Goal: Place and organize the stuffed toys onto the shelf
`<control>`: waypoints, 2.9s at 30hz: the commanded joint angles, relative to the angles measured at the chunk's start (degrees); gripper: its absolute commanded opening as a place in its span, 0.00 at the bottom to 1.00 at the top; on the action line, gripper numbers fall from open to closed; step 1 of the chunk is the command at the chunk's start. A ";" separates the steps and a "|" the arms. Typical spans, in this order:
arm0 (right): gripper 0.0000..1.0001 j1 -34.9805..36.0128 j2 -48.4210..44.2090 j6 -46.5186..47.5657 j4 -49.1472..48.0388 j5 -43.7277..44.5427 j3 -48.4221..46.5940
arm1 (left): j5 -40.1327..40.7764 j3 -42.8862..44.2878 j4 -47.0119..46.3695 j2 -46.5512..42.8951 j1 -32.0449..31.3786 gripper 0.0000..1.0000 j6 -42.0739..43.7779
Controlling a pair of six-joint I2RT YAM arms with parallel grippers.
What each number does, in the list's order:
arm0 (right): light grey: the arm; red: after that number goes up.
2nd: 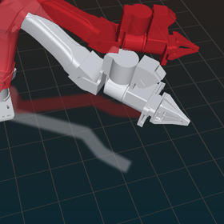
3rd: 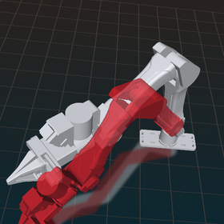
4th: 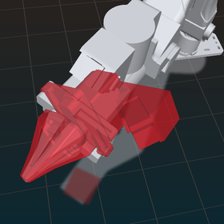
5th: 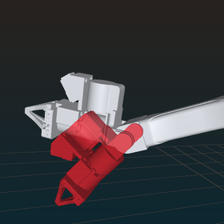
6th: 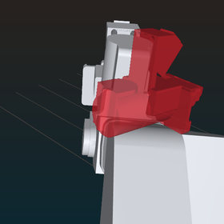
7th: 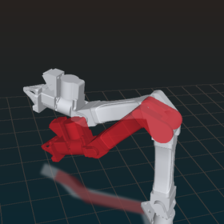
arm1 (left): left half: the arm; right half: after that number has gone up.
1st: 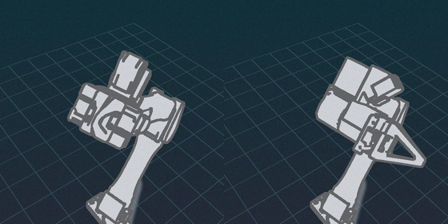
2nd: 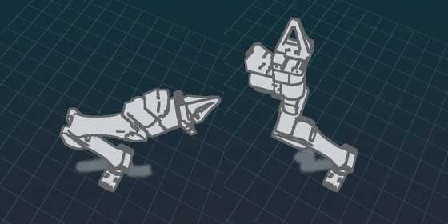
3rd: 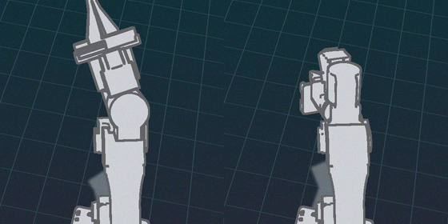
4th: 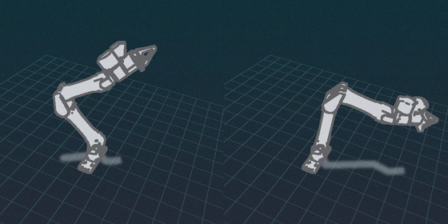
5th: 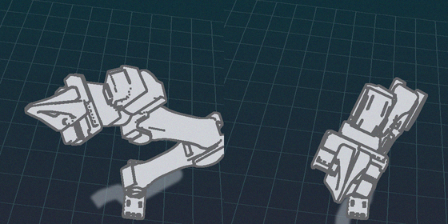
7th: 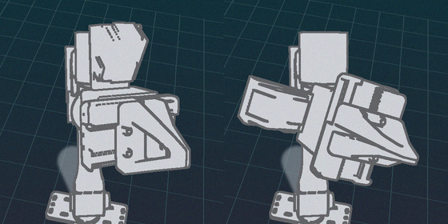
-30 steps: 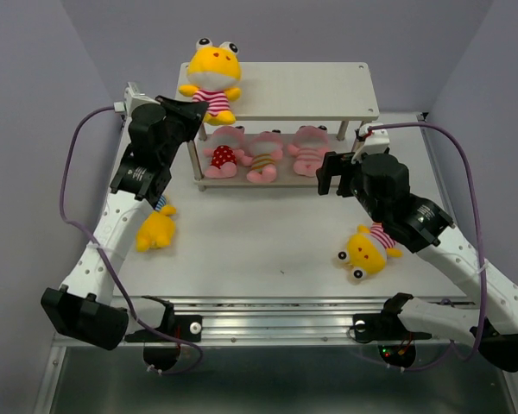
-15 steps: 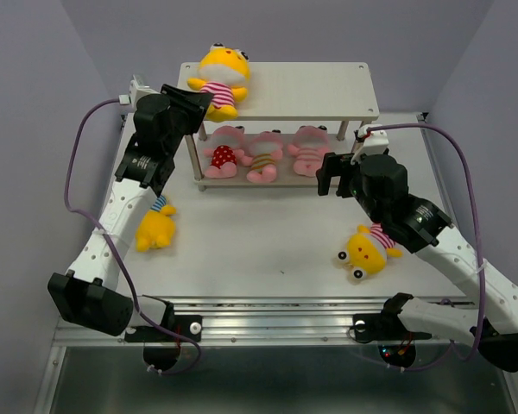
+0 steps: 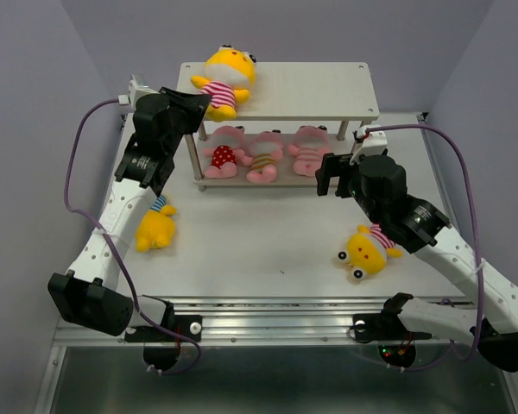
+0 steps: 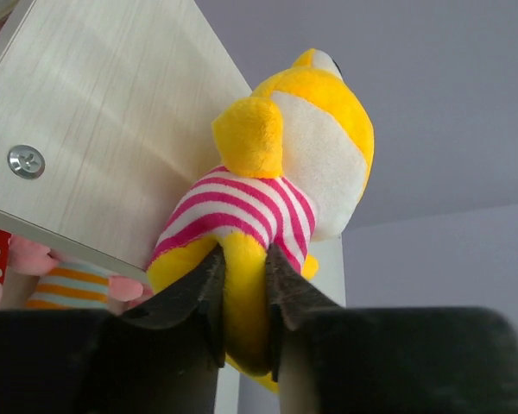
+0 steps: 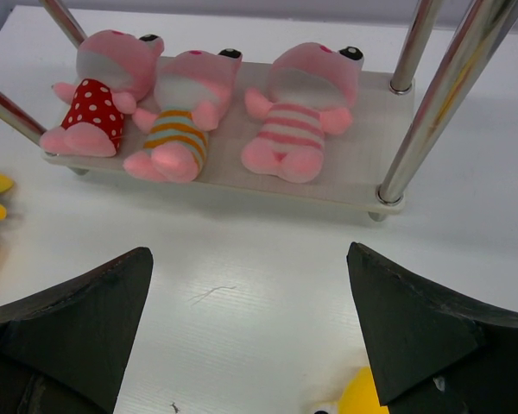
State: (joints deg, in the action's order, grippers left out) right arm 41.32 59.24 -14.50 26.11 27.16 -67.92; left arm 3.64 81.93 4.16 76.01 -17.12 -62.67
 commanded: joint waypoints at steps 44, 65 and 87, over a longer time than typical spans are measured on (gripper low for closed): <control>1.00 0.08 -1.50 1.41 -3.78 -0.88 1.12 | 4.89 -4.41 -3.72 -6.57 -0.19 0.89 -7.38; 1.00 0.08 -3.43 -2.63 -2.12 -5.10 4.02 | 10.24 -17.14 -0.22 -28.88 -0.89 0.99 4.32; 1.00 -4.67 -0.44 -56.06 31.54 -1.14 20.80 | -8.29 -52.84 -5.46 -43.66 -0.89 0.99 6.78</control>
State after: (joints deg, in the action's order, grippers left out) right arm 38.20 63.33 -54.70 47.66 25.26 -49.71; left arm -0.51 29.45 7.35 33.95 -17.91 -58.13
